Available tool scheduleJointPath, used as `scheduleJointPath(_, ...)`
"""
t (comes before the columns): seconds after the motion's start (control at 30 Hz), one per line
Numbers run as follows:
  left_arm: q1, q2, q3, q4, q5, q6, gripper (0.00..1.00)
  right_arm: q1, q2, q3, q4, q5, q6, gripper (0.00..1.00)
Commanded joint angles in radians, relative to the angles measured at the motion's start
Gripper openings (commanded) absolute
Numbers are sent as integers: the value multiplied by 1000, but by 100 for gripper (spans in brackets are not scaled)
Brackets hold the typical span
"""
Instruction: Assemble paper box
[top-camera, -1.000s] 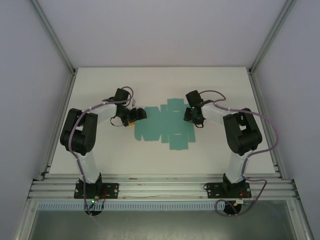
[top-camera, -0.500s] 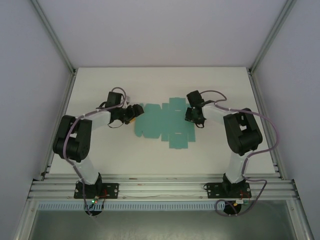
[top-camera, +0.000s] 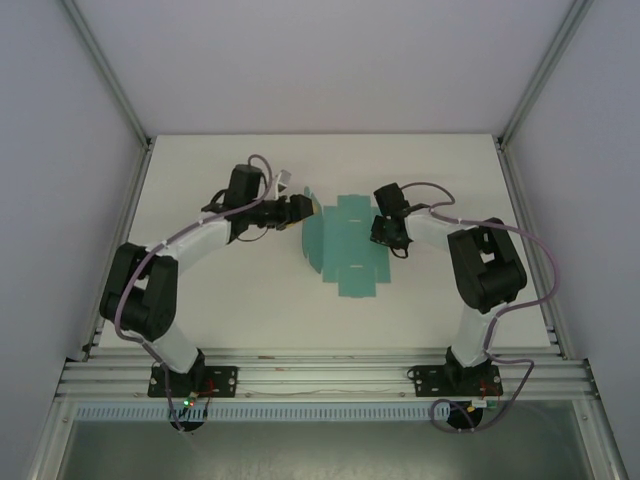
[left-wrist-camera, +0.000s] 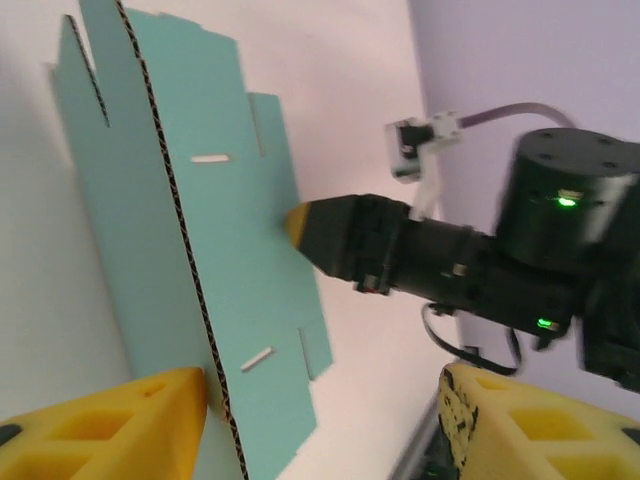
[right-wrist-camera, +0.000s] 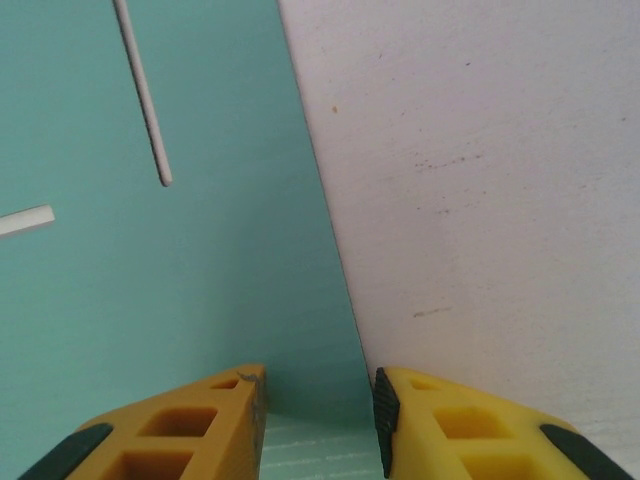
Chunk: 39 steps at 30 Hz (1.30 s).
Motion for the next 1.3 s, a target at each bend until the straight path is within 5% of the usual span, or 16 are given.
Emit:
scheduleJointPath(0.0, -65, 58, 113, -333, -205, 169, 65, 24, 113, -66, 23, -69, 21, 35)
scheduleJointPath(0.2, -132, 126, 213, -461, -411, 198, 62, 24, 119, -62, 31, -81, 22, 35)
scheduleJointPath(0.33, -155, 149, 265, -532, -486, 225, 46, 25, 111, -63, 35, -84, 27, 34)
scheduleJointPath(0.47, -155, 115, 251, -510, -517, 220, 21, 24, 81, -54, 37, -97, 25, 36)
scheduleJointPath(0.67, -152, -13, 205, -425, -508, 222, 1, -3, -92, 35, -83, -102, -63, 52)
scheduleJointPath(0.83, -105, -193, 106, -268, -398, 179, 0, -73, -331, 40, -110, -216, -132, 69)
scheduleJointPath(1.0, -4, -381, -53, 5, -156, 67, 0, -205, -560, -69, 40, -559, -146, 84)
scheduleJointPath(1.1, 23, -460, -108, 113, -80, 41, 0, -298, -655, -146, 183, -820, -133, 86)
scheduleJointPath(1.27, 26, -537, -140, 221, 16, -27, 0, -336, -705, -174, 244, -905, -117, 88)
